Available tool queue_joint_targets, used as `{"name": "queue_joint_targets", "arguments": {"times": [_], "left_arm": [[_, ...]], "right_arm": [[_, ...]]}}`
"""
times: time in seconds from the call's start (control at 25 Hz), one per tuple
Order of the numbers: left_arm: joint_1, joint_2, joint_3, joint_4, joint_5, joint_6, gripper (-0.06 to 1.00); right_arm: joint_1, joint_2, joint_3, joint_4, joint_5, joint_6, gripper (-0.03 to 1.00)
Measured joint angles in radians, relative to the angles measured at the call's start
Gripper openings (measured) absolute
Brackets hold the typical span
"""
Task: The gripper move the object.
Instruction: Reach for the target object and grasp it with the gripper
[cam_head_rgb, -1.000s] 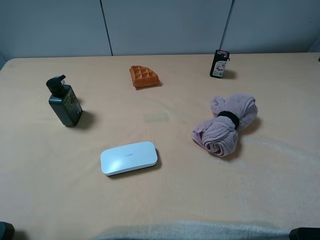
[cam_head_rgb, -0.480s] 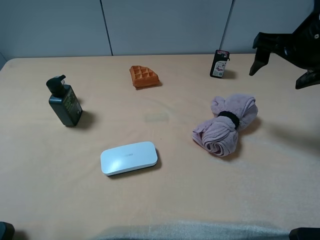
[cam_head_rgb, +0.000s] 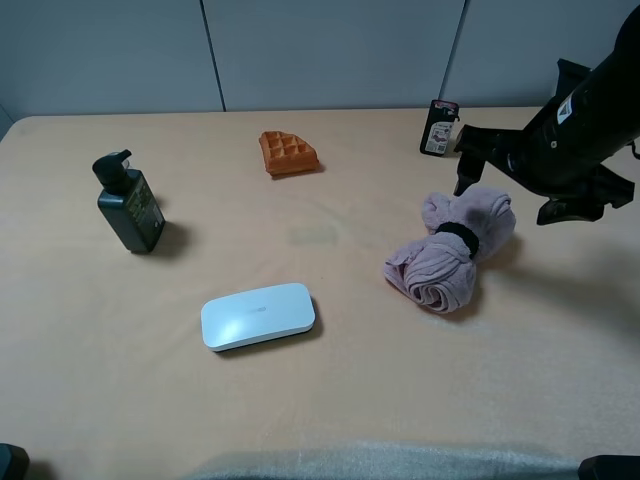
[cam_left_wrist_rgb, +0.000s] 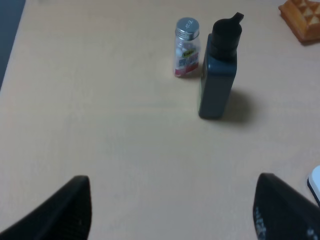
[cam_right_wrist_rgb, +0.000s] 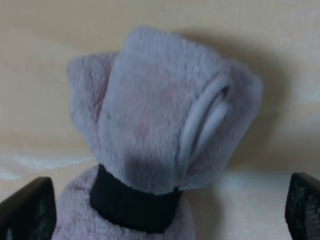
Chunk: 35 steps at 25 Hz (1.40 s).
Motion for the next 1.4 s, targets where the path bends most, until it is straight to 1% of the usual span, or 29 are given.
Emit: {"name": "queue_joint_targets", "arguments": {"times": [0.24, 0.44, 0.6, 1.08, 1.24, 1.4], "left_arm": [[0.0, 0.0, 0.0, 0.001, -0.001, 0.0, 0.74], [0.0, 0.0, 0.0, 0.001, -0.001, 0.0, 0.74], [0.0, 0.0, 0.0, 0.001, -0.001, 0.0, 0.74], [0.0, 0.0, 0.0, 0.001, -0.001, 0.0, 0.74], [0.0, 0.0, 0.0, 0.001, -0.001, 0.0, 0.74], [0.0, 0.0, 0.0, 0.001, -0.001, 0.0, 0.74]], "right_arm": [[0.054, 0.0, 0.056, 0.003, -0.105, 0.069, 0.69], [0.086, 0.004, 0.086, 0.004, -0.163, 0.115, 0.69], [0.086, 0.045, 0.104, 0.013, -0.167, 0.128, 0.69], [0.086, 0.191, 0.104, 0.019, -0.26, 0.128, 0.69], [0.082, 0.198, 0.104, 0.019, -0.296, 0.125, 0.69], [0.074, 0.198, 0.104, 0.019, -0.294, 0.125, 0.69]]}}
